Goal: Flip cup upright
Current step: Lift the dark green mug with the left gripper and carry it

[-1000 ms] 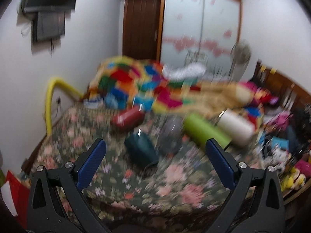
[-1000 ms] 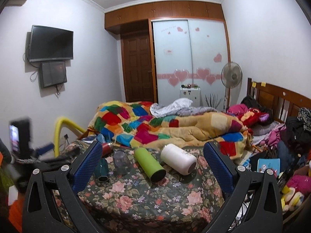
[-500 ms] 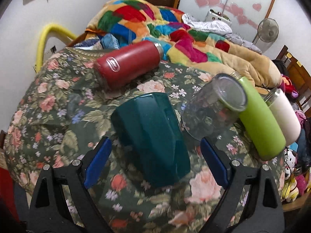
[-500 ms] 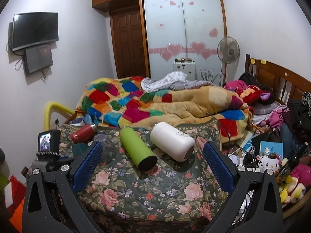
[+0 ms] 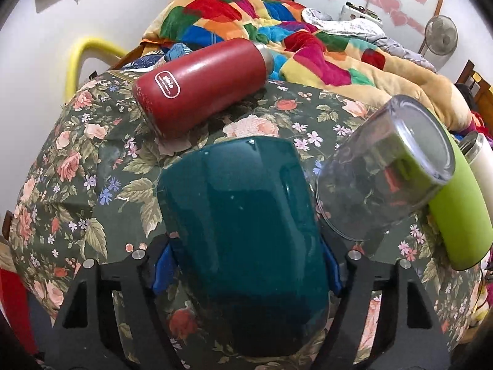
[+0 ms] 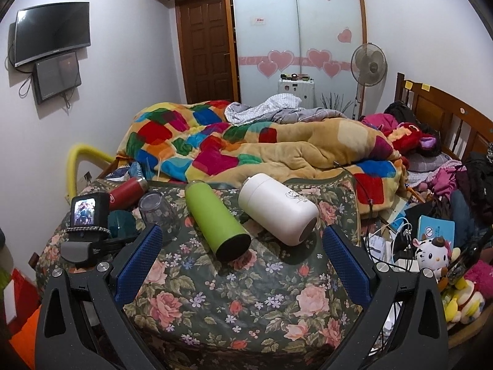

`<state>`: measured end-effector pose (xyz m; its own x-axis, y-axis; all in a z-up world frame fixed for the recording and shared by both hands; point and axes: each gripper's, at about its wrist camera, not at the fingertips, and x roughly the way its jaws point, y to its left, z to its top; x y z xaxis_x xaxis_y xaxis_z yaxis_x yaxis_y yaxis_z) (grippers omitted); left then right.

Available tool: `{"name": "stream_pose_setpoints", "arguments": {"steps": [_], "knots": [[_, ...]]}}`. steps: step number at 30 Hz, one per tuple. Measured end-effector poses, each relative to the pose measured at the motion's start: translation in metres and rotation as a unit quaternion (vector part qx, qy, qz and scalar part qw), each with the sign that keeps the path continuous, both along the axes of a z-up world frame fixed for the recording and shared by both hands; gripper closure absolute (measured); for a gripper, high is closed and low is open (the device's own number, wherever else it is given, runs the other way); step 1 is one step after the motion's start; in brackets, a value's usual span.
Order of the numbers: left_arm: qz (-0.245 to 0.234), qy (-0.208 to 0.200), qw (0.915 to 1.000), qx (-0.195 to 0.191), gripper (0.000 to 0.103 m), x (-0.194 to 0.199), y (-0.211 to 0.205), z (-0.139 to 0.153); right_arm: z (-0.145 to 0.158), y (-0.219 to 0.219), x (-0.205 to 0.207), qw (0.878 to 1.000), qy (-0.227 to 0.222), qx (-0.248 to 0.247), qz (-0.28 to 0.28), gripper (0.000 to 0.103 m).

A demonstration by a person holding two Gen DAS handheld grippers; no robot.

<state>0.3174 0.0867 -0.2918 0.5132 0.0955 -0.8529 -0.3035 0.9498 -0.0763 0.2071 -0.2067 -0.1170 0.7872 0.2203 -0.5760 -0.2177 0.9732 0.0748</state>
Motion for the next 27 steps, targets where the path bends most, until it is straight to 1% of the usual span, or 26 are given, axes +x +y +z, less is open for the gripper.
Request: {"name": "stream_pose_setpoints", "arguments": {"steps": [4, 8, 12, 15, 18, 21, 24, 27], "knots": [[0.001, 0.005, 0.9999, 0.01, 0.03, -0.006, -0.001, 0.002, 0.001, 0.003, -0.003, 1.0, -0.004, -0.004, 0.004, 0.0], [-0.007, -0.008, 0.9999, 0.012, 0.03, -0.023, -0.004, 0.014, 0.002, 0.004, -0.006, 1.0, -0.007, -0.006, 0.007, 0.0], [-0.026, -0.04, 0.9983, 0.035, 0.03, -0.044, -0.015, 0.043, 0.004, 0.004, -0.011, 1.0, -0.01, -0.002, 0.009, 0.0], [-0.045, -0.067, 0.9959, 0.04, 0.03, -0.059, -0.026, 0.069, 0.007, 0.004, -0.017, 1.0, -0.017, 0.0, 0.009, 0.0], [-0.067, -0.097, 0.992, 0.046, 0.03, -0.072, -0.042, 0.096, 0.009, 0.004, -0.022, 1.0, -0.021, 0.002, 0.009, 0.0], [-0.096, -0.128, 0.9857, 0.052, 0.03, -0.086, -0.064, 0.121, 0.012, 0.004, -0.027, 1.0, -0.026, 0.003, 0.009, 0.0], [-0.127, -0.148, 0.9798, 0.044, 0.03, -0.095, -0.086, 0.137, 0.013, 0.003, -0.033, 0.999, -0.032, 0.003, 0.008, 0.0], [-0.159, -0.156, 0.9742, 0.038, 0.03, -0.099, -0.108, 0.145, 0.014, 0.0, -0.038, 0.999, -0.035, 0.004, 0.007, 0.0]]}}
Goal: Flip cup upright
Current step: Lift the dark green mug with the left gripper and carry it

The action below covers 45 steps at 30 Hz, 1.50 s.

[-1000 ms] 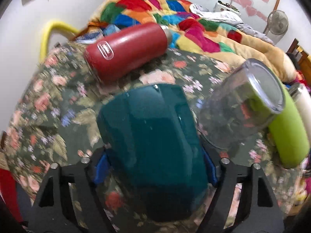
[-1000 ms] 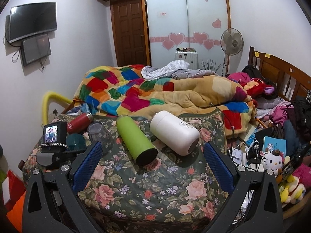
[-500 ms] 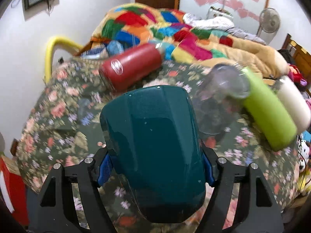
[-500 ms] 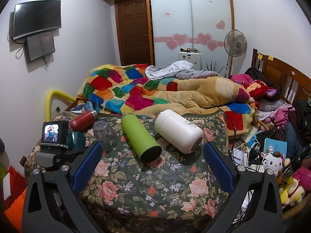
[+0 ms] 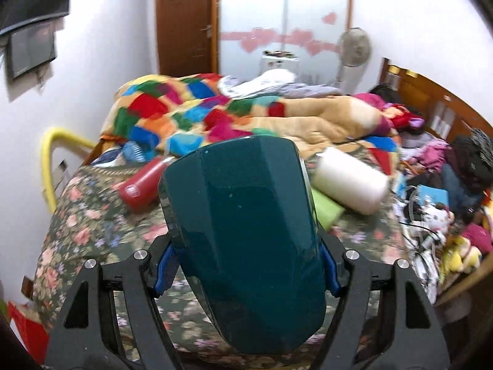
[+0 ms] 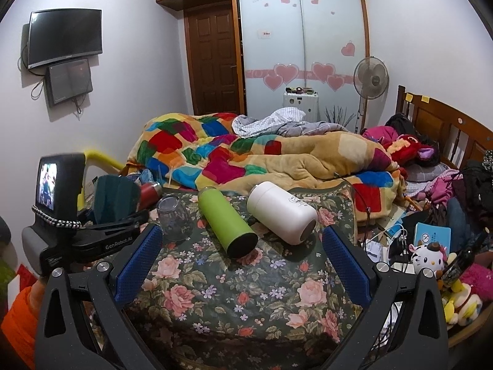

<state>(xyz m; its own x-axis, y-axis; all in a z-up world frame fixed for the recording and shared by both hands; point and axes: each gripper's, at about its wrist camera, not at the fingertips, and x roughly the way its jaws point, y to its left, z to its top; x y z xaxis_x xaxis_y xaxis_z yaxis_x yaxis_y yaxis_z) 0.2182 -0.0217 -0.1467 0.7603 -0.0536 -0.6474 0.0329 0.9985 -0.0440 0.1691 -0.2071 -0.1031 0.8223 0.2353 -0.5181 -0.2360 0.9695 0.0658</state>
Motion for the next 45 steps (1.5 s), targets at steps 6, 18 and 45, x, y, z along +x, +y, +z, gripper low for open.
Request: {"name": "stream_pose_setpoints", "arguments": {"steps": [6, 18, 45], "knots": [[-0.053, 0.019, 0.9984, -0.008, 0.03, 0.001, -0.044, -0.01, -0.001, -0.007, -0.007, 1.0, -0.003, 0.002, -0.006, 0.0], [-0.103, 0.122, 0.9871, 0.017, 0.03, 0.014, -0.103, -0.094, -0.017, -0.022, -0.005, 0.999, 0.023, -0.004, -0.022, 0.0], [-0.107, 0.181, 0.9774, 0.025, 0.014, 0.031, -0.112, -0.134, -0.039, -0.024, 0.011, 0.997, 0.072, -0.014, -0.021, 0.0]]}}
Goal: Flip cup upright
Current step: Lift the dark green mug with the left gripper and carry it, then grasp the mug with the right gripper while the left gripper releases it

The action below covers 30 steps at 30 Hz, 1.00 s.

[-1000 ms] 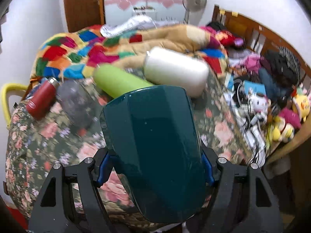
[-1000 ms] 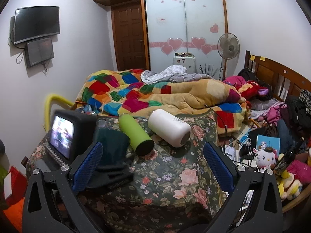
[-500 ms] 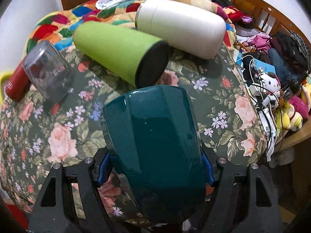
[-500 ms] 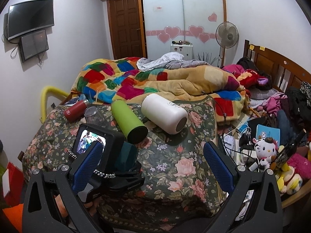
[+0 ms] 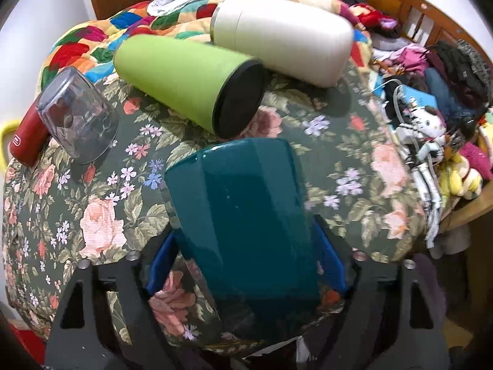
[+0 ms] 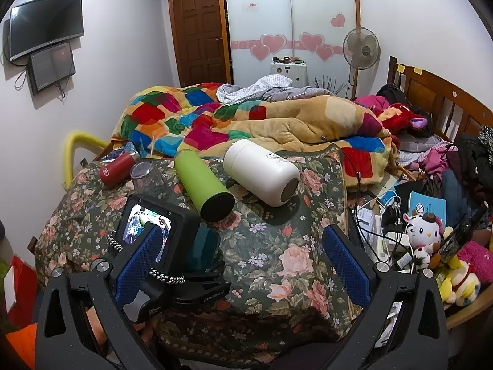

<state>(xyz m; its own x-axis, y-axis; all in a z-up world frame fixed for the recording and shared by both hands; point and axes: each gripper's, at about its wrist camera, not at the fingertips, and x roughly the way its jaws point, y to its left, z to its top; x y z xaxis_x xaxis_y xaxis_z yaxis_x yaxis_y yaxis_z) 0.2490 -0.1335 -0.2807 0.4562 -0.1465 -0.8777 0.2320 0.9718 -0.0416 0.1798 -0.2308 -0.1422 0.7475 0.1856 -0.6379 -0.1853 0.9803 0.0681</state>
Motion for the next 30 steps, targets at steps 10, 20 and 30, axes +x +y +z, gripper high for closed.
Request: {"name": "stream_pose_setpoints", "arguments": {"steps": [10, 20, 30], "knots": [[0.03, -0.071, 0.9962, -0.041, 0.009, -0.032, 0.043, 0.064, -0.001, -0.003, -0.001, 1.0, 0.008, 0.005, -0.008, 0.0], [0.124, -0.138, 0.9826, -0.007, 0.005, -0.064, 0.13, 0.099, -0.04, 0.023, 0.035, 0.996, 0.089, 0.009, 0.015, 0.0], [0.183, -0.139, 0.973, -0.015, 0.005, -0.089, 0.177, 0.083, -0.091, 0.059, 0.079, 0.982, 0.184, 0.011, 0.043, 0.002]]}}
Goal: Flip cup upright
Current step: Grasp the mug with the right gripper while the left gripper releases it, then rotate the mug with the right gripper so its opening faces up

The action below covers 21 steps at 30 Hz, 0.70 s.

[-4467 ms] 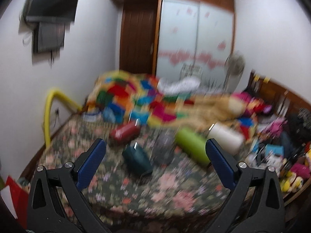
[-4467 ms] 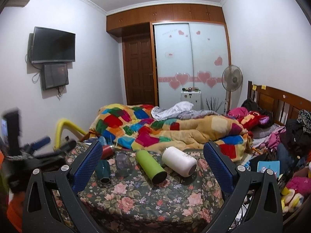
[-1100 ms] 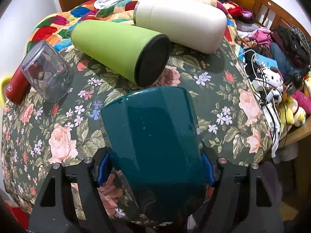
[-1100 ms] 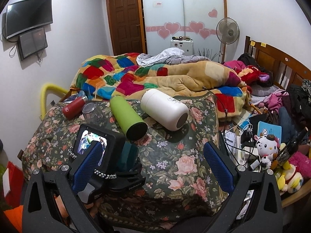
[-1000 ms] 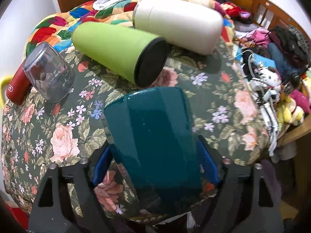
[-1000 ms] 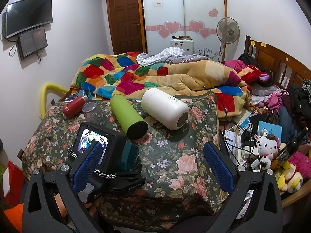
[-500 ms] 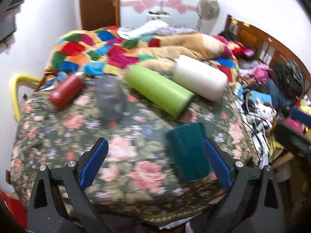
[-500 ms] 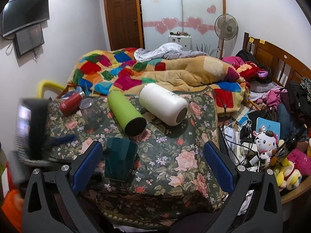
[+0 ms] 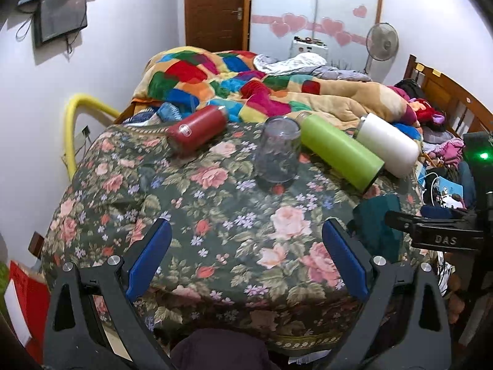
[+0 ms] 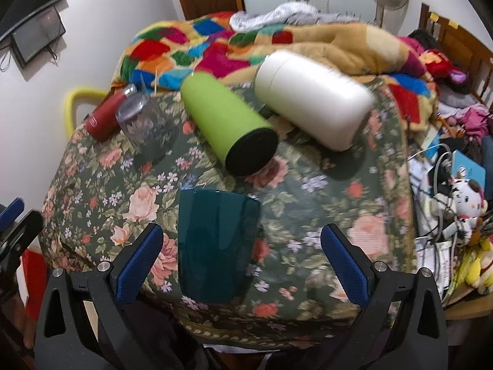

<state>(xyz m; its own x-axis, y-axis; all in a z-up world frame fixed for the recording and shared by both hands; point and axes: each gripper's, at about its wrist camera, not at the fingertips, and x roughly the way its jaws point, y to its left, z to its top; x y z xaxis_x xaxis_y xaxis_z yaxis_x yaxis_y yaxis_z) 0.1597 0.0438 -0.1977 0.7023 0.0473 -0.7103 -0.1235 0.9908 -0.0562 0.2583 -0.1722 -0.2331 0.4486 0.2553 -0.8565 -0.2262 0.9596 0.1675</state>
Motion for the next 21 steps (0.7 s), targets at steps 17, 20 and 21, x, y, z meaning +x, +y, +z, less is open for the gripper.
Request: {"name": "stream_pose_setpoints", "arguments": {"steps": [17, 20, 21], "knots": [[-0.001, 0.016, 0.9998, -0.009, 0.005, 0.005, 0.002, -0.018, -0.037, 0.029, 0.024, 0.998, 0.054, -0.026, 0.027, 0.029], [-0.001, 0.015, 0.9999, -0.008, 0.005, 0.004, 0.001, -0.018, -0.032, 0.031, 0.02, 0.998, 0.047, -0.028, 0.039, 0.03], [-0.001, 0.014, 0.9999, -0.007, 0.005, 0.004, 0.001, -0.018, -0.029, 0.031, 0.018, 0.998, 0.043, -0.026, 0.042, 0.03]]}}
